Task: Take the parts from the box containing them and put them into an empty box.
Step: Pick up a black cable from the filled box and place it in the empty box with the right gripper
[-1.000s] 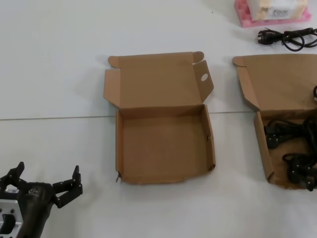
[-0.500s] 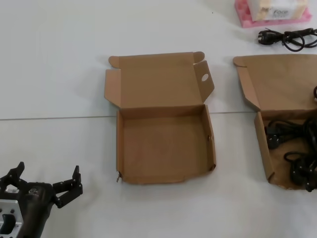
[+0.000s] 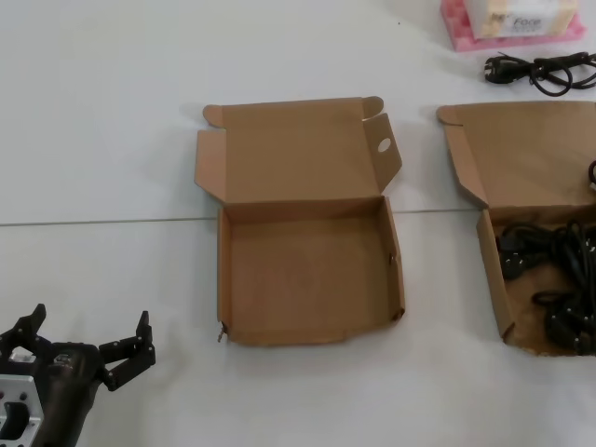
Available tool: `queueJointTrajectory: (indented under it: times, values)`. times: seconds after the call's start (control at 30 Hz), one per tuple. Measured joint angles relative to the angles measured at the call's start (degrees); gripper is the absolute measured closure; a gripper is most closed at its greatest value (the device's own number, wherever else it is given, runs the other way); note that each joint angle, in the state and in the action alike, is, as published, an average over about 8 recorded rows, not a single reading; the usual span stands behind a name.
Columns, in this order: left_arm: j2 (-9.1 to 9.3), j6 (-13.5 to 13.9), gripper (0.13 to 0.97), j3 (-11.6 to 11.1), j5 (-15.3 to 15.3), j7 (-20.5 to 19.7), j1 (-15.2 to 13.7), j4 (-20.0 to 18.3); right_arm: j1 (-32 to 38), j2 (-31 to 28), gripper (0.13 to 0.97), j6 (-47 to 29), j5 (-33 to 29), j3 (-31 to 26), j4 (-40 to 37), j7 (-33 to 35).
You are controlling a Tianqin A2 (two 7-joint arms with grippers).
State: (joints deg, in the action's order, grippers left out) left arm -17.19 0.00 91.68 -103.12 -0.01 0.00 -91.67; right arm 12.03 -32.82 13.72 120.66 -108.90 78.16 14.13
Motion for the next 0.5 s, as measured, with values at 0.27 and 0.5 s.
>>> queueJointTrajectory:
  times: [0.27, 0.5]
  values:
    - [0.0, 0.0, 0.132, 0.0, 0.0, 0.0, 0.0, 0.0, -1.6, -1.6, 0.876, 2.4, 1.8, -0.6, 4.8, 0.0]
    - [0.0, 0.0, 0.132, 0.0, 0.0, 0.0, 0.0, 0.0, -4.4, -4.6, 0.898, 6.4, 3.8, -1.6, 13.3, 0.0]
